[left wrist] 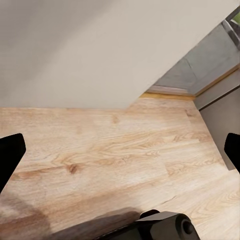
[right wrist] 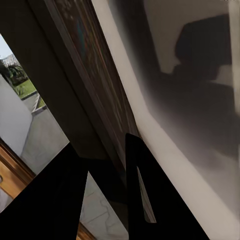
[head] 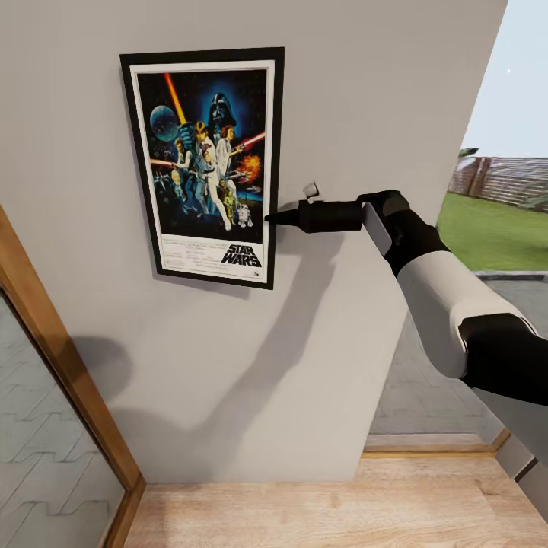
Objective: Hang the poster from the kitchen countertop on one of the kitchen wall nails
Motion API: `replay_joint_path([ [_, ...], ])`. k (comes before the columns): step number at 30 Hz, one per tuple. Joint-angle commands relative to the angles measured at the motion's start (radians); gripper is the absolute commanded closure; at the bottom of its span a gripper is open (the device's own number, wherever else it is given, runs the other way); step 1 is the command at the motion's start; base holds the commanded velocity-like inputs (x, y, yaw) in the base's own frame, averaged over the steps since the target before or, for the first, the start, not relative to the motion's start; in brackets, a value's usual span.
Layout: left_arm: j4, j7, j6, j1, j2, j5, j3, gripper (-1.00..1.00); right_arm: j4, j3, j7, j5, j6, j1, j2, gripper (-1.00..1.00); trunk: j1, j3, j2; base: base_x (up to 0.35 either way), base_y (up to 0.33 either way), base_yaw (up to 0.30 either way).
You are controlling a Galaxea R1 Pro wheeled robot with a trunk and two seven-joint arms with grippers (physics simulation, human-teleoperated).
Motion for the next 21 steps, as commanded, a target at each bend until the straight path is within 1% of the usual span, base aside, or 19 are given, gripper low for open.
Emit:
replay_joint_path([
  [1,-0.001,-0.001,-0.01,0.0,0.0,-0.003,0.001,-1.0,0.0,0.003,-0.001,-0.009,0.008,-0.001,-0.001,1.0,0.001,-0.002,-0.002,0.0,0.0,0.0],
  [16,-0.001,-0.001,-0.01,0.0,0.0,-0.003,0.001,-1.0,0.002,0.003,-0.001,-0.009,0.006,-0.001,-0.001,1.0,0.001,-0.002,-0.002,0.004,0.0,0.0],
  [21,-0.001,-0.001,-0.01,0.0,0.0,-0.003,0.001,-1.0,0.003,0.003,-0.001,-0.009,-0.027,-0.001,-0.001,1.0,0.001,-0.002,-0.002,0.076,0.0,0.0],
])
